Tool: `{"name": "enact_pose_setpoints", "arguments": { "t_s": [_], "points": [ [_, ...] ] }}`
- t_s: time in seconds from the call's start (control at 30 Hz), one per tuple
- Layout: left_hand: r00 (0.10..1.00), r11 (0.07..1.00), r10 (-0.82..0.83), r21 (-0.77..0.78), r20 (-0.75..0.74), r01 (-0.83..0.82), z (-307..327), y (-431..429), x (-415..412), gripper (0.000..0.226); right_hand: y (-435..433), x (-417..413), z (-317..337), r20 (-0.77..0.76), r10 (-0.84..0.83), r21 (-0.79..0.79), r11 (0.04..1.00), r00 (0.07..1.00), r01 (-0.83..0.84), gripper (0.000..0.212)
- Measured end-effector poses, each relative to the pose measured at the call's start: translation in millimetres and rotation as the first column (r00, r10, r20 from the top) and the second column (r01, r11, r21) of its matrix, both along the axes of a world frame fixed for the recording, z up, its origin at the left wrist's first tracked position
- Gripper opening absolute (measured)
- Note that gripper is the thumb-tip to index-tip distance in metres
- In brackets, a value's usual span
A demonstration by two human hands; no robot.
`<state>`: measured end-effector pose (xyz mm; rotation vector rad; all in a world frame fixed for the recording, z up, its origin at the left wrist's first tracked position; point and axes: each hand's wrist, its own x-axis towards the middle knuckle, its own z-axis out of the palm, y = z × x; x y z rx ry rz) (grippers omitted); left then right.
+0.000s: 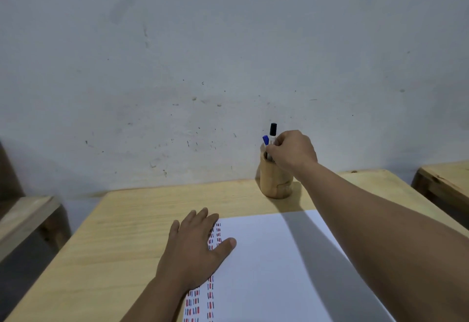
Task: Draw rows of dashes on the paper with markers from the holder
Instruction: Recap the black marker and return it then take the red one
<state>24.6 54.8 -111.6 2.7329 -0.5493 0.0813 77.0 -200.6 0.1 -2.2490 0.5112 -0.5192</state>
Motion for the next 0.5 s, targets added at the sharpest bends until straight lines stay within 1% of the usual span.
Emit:
{"name": "enact_pose_setpoints", "arguments": {
  "t_s": [0.17, 0.27, 0.37, 0.43, 0.5],
  "points": [
    [1.000, 1.000, 0.002, -0.017, -0.008, -0.002, 1, 0, -1, 0.076, -1, -1, -2, -0.038, -0.013, -0.049, 0.999, 0.999, 0.011, 0.020],
    [1.000, 1.000, 0.006, -0.023, -0.002, -0.006, 2, 0, -2, 0.075, -4, -2, 0, -0.051, 0.003, -0.034, 0.999, 0.999, -0.005, 0.024],
    [1.000, 1.000, 0.008, -0.019, 0.002, -0.008, 1, 0, -1, 0.076, -9, -4, -1, 0.014, -0.008, 0.037, 0.999, 1.000, 0.008, 0.025],
    [1.000, 1.000, 0.003, -0.018, 0.001, -0.003, 0, 1, 1, 0.078, -15, -6, -2, 0.083, -0.074, 0.075, 0.995, 0.994, 0.068, 0.025],
    [1.000, 1.000, 0.000, -0.018, -0.004, 0.000, -1, 1, 3, 0.080, -22, -6, -3, 0.122, -0.142, 0.075, 0.988, 0.982, 0.133, 0.027]
  ]
}}
